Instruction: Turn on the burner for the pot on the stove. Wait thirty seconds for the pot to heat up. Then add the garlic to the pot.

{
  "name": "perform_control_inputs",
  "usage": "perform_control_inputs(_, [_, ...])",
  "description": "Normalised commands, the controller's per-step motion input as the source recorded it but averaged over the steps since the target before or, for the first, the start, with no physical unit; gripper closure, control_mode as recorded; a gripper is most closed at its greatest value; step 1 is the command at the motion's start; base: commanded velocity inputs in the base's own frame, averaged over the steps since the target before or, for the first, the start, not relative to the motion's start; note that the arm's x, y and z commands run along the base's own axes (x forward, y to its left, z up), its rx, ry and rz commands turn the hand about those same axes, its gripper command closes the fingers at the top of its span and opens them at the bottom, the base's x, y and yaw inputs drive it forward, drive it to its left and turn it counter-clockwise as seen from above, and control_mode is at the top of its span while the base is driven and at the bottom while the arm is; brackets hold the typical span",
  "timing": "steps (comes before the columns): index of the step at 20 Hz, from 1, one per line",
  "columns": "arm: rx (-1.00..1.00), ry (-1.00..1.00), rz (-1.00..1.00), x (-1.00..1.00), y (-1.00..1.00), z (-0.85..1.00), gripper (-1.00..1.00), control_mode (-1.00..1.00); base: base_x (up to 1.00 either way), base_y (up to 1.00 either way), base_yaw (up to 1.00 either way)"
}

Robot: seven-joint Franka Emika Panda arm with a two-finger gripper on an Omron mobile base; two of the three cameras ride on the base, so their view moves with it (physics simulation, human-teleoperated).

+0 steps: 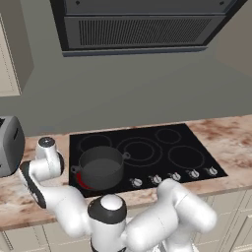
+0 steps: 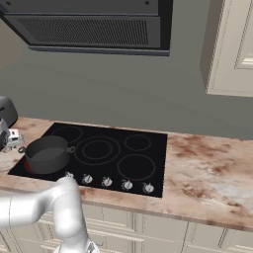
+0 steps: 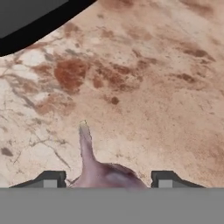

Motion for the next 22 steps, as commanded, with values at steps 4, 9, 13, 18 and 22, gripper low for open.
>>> perform_control_inputs(4, [0.00, 0.11, 0.00, 0.12, 0.00, -0.47, 1.00, -1.00, 0.00, 0.00, 0.00])
perform_control_inputs(9, [0.01, 0.00, 0.00, 0.00, -0.14, -0.06, 1.00, -1.00, 0.00, 0.00, 0.00])
perform_control_inputs(13, [0.01, -0.02, 0.00, -0.03, -0.41, 0.13, 1.00, -1.00, 0.00, 0.00, 0.00])
perform_control_inputs(18, [0.01, -0.05, 0.00, 0.00, -0.34, 0.61, 1.00, -1.00, 0.00, 0.00, 0.00])
perform_control_inputs(22, [0.00, -0.12, 0.00, -0.09, -0.26, 0.71, 1.00, -1.00, 0.00, 0.00, 0.00])
